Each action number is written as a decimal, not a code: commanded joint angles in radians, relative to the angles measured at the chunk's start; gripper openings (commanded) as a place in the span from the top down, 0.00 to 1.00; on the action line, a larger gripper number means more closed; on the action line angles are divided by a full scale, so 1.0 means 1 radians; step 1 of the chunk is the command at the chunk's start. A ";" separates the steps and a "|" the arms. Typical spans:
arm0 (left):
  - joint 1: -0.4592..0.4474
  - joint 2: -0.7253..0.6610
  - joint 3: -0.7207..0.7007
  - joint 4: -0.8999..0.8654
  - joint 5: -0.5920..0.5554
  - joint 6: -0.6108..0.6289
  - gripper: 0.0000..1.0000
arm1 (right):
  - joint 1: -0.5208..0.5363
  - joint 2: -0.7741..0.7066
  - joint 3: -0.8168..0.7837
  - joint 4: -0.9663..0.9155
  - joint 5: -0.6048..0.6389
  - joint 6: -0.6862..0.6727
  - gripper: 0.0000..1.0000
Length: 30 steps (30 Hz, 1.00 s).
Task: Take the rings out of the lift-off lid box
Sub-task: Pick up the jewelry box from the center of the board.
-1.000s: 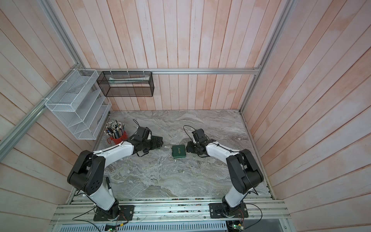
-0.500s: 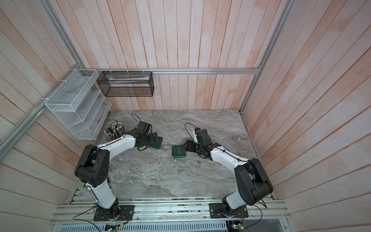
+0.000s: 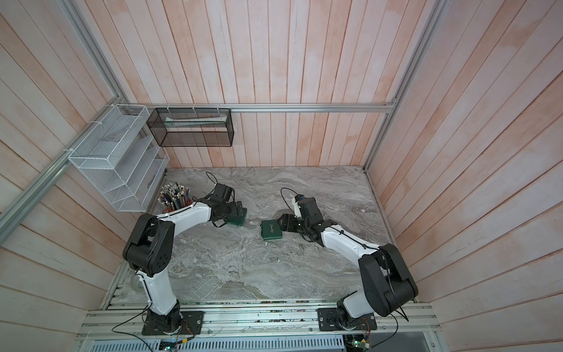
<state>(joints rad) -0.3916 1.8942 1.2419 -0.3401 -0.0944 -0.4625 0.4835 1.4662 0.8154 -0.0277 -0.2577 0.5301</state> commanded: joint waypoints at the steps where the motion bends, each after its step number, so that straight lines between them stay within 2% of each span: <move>1: -0.026 -0.005 0.000 0.025 -0.041 0.047 0.00 | 0.001 0.009 -0.010 0.010 -0.017 -0.001 0.25; 6: -0.039 0.035 0.032 -0.013 -0.089 0.069 0.00 | 0.001 0.014 -0.009 0.009 -0.023 -0.001 0.25; 23: -0.044 0.084 0.046 0.003 -0.093 0.081 0.00 | 0.002 0.014 -0.016 0.006 -0.028 0.013 0.25; 30: -0.044 0.029 0.013 0.034 -0.037 0.061 0.12 | 0.003 0.011 -0.014 0.012 -0.037 0.022 0.25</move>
<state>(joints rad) -0.4332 1.9678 1.2686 -0.3279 -0.1577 -0.3923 0.4835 1.4719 0.8120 -0.0254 -0.2768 0.5423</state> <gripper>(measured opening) 0.888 0.753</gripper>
